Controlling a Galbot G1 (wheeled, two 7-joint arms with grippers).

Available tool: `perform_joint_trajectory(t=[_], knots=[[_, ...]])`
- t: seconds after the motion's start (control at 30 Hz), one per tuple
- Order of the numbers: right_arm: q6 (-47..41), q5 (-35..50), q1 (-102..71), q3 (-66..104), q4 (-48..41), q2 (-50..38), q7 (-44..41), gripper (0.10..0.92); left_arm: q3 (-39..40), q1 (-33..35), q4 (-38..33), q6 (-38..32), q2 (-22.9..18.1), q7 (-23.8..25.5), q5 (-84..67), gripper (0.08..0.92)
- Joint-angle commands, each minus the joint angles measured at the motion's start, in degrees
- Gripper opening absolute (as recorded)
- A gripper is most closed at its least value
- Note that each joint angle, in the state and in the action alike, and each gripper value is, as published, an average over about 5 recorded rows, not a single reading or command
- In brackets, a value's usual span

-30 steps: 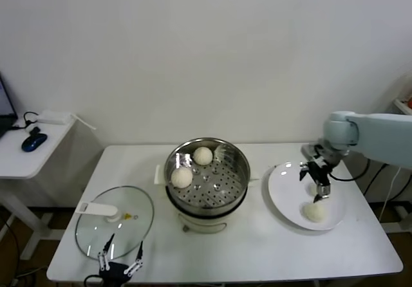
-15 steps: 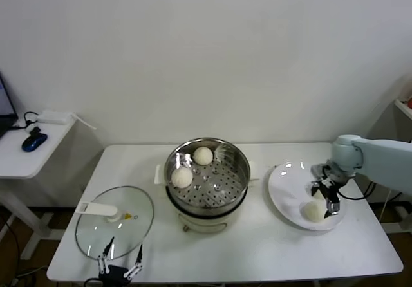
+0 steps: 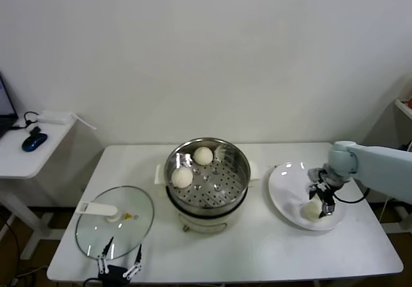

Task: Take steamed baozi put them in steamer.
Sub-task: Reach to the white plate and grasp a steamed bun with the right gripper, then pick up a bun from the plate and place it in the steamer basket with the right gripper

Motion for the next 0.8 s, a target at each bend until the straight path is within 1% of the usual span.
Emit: perform_joint_trajectory(t=[0.03,0.23,0.37,0.53,0.67,0.8], knots=[[0.0,-0.4,-1.7,1.7,-1.1,0.2,-0.3,0.64,0.0,0.0,-0.1,0.1,-0.5,0.0,0.0,0.823],[0.3,1.1,0.2,0.3,-0.7,0.3,-1.2,0.529,-0.2,0.0,-0.1,0.1,-0.5,-0.1,0.0,0.823],[1.6,2.5,4.7,-2.6,0.8,0.6,-1.9,0.474,-0.2,0.1,-0.3,0.1,-0.5,-0.1,0.0,0.823],[6.4,5.5,18.4,-10.4,4.4,2.2,-3.6,0.466,-0.2,0.1,-0.3,0.1,-0.4,-0.1,0.0,0.823],[13.5,7.3,27.9,-13.2,7.7,4.3,-4.1,0.474,-0.1,0.0,-0.2,0.0,-0.2,-0.2,-0.1,0.823],[20.1,9.3,36.1,-13.3,13.6,6.6,-3.6,0.487,0.0,0.0,0.0,-0.2,0.1,-0.7,0.0,0.823]])
